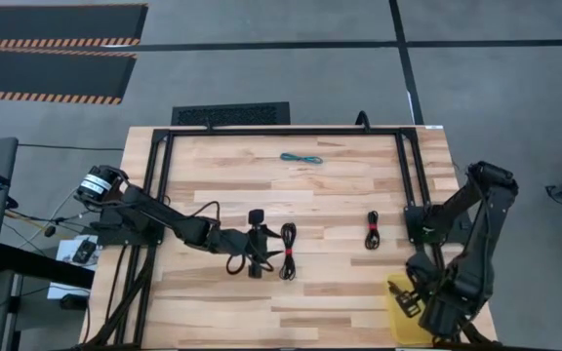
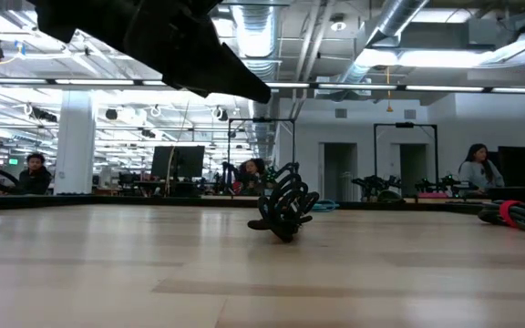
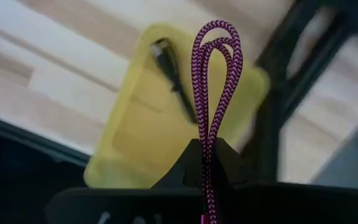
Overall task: Pick and place USB-C Cables
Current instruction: Put the pink charger cable into the yellow bin, then put the blue charger cable into the yellow bin
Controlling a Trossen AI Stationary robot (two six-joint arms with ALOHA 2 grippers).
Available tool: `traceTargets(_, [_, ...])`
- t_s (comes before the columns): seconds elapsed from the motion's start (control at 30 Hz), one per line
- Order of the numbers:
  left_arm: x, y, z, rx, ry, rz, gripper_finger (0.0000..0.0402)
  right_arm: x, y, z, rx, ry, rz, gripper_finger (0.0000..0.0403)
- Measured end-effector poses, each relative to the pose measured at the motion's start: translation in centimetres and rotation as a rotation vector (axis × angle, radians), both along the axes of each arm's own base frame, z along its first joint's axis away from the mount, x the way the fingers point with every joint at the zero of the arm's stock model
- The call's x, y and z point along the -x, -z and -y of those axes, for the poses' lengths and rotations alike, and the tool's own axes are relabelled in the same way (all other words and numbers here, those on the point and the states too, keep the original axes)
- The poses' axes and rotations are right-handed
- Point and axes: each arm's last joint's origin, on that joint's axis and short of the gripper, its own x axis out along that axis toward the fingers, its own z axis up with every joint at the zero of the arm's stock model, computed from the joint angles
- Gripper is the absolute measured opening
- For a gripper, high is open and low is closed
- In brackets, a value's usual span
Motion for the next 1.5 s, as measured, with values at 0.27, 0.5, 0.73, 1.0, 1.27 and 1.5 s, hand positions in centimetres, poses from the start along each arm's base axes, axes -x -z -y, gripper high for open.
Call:
traceTargets(0.27, [0.1, 0.1, 0.2, 0.02, -0.002, -0.005, 0.0169, -0.4, 5.8, -0.5, -0.094, 0.021, 0.012, 0.0015])
traceTargets(0.5, [0.2, 0.4, 0.2, 0.024, -0.01, -0.038, 0.0169, -0.6, 8.4, -0.5, -0.181, 0.03, -0.011, 0.0019])
traceTargets(0.73, [0.3, 0.5, 0.1, 0.022, -0.016, -0.052, 0.0169, -1.5, 8.6, -0.4, -0.222, 0.008, 0.019, 0.0075])
traceTargets(1.0, [0.5, 0.7, 0.0, 0.029, -0.061, -0.073, 0.0169, -2.6, 8.6, 0.3, -0.246, -0.041, -0.009, 0.0185])
traceTargets(1.27, [0.6, 0.9, -0.1, 0.125, -0.138, -0.075, 0.0169, -3.7, 6.6, 0.7, -0.244, -0.182, 0.002, 0.0227])
traceTargets(1.5, [0.6, 0.8, -0.6, 0.116, -0.261, -0.038, 0.0169, -6.2, 4.0, 2.1, 0.011, -0.433, 0.258, 0.0217])
